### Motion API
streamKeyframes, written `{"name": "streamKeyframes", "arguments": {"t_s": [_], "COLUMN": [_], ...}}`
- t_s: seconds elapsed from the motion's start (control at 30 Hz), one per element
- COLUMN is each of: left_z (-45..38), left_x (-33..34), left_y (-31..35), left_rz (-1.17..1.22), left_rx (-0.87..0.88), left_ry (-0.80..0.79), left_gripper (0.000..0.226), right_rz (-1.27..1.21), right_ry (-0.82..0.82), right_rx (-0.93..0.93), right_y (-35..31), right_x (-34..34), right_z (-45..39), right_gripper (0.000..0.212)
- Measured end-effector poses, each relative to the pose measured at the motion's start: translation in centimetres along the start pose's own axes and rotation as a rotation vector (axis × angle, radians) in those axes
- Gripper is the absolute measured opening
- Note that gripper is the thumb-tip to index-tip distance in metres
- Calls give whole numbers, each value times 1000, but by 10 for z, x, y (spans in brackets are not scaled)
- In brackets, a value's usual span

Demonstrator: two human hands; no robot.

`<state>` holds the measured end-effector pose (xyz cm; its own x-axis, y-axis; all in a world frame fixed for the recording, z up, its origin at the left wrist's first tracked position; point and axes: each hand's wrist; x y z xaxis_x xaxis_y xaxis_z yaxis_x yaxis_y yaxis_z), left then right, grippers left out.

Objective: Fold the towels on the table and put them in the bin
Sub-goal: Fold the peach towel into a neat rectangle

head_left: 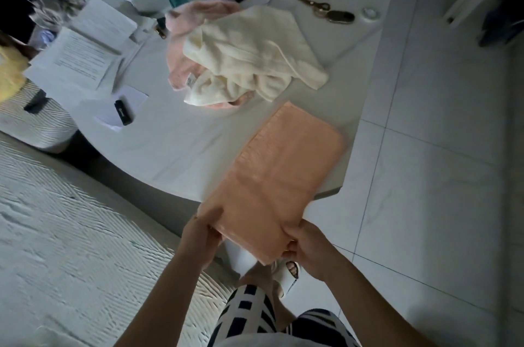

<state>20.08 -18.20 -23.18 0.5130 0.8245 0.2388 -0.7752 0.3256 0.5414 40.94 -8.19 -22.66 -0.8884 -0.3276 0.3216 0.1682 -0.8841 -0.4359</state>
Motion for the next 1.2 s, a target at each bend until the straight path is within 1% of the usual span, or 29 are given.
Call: {"name": "streamKeyframes", "arguments": {"t_s": [0.03,0.1,0.13,0.17,0.23,0.3,0.33,0.37,0.4,0.43,0.5,0.53,0.57,0.6,0.63,0.7,0.77,0.8,0.83,0.9,0.97,1.0,1.03,1.1,1.13,1.2], "left_z": [2,8,12,16,25,35,39,43,47,51,60,65,69,72,73,73,68,64,56,32,0,-18,-35,-69,-86,-115], "left_x": [0,2,3,5,12,25,31,35,38,39,35,31,28,26,24,21,22,28,37,64,102,120,135,160,168,175], "left_y": [4,8,9,11,18,30,35,41,48,55,67,72,77,82,86,97,108,114,120,128,130,129,125,119,115,108], "left_rz": [-82,-222,-251,-279,-340,-367,-376,-381,-382,-391,-463,-563,-702,-844,-964,-1094,-1208,-1277,-1354,-1487,-1472,-1405,-1327,-1206,-1178,-1231], "left_rx": [23,120,177,241,344,373,359,332,298,265,221,237,287,345,376,341,286,304,362,555,722,744,729,661,626,580], "left_ry": [25,66,84,87,58,21,3,-17,-56,-124,-331,-417,-453,-448,-424,-415,-440,-438,-420,-325,-227,-199,-179,-148,-134,-109], "left_gripper": [51,59,63,62,47,26,22,22,24,26,40,45,46,44,42,30,13,9,7,13,14,14,16,21,22,13], "right_rz": [-18,-6,9,29,148,433,581,705,781,825,891,933,979,1025,1058,1063,1002,955,897,732,564,501,472,490,499,520], "right_ry": [45,192,258,299,291,232,212,211,222,252,353,405,441,452,443,373,295,290,305,358,442,501,563,686,742,843], "right_rx": [-39,-158,-233,-312,-505,-722,-812,-892,-952,-994,-1049,-1077,-1101,-1119,-1127,-1120,-1076,-1030,-974,-890,-837,-801,-761,-645,-595,-533], "right_y": [-2,-3,-2,0,4,8,9,10,10,9,7,4,2,1,0,-2,-7,-12,-18,-37,-64,-80,-94,-120,-129,-140], "right_x": [0,3,5,6,7,4,3,2,2,1,-1,-4,-6,-9,-10,-11,-14,-16,-17,-20,-23,-25,-27,-35,-39,-43], "right_z": [3,11,16,20,31,40,42,44,45,46,49,51,52,53,55,59,60,58,56,46,28,15,2,-28,-44,-68], "right_gripper": [28,28,32,39,58,76,81,81,76,69,51,42,37,35,34,31,24,20,19,20,26,29,29,22,18,13]}}
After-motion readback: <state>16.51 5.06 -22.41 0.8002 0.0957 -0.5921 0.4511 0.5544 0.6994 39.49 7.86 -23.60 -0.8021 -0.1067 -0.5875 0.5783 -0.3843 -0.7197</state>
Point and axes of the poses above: each hand's wrist, its own z-axis away from the middle knuckle, its own x-axis out of the palm, y = z × x, and after that the axes turned 2 degrees about y, right-handed
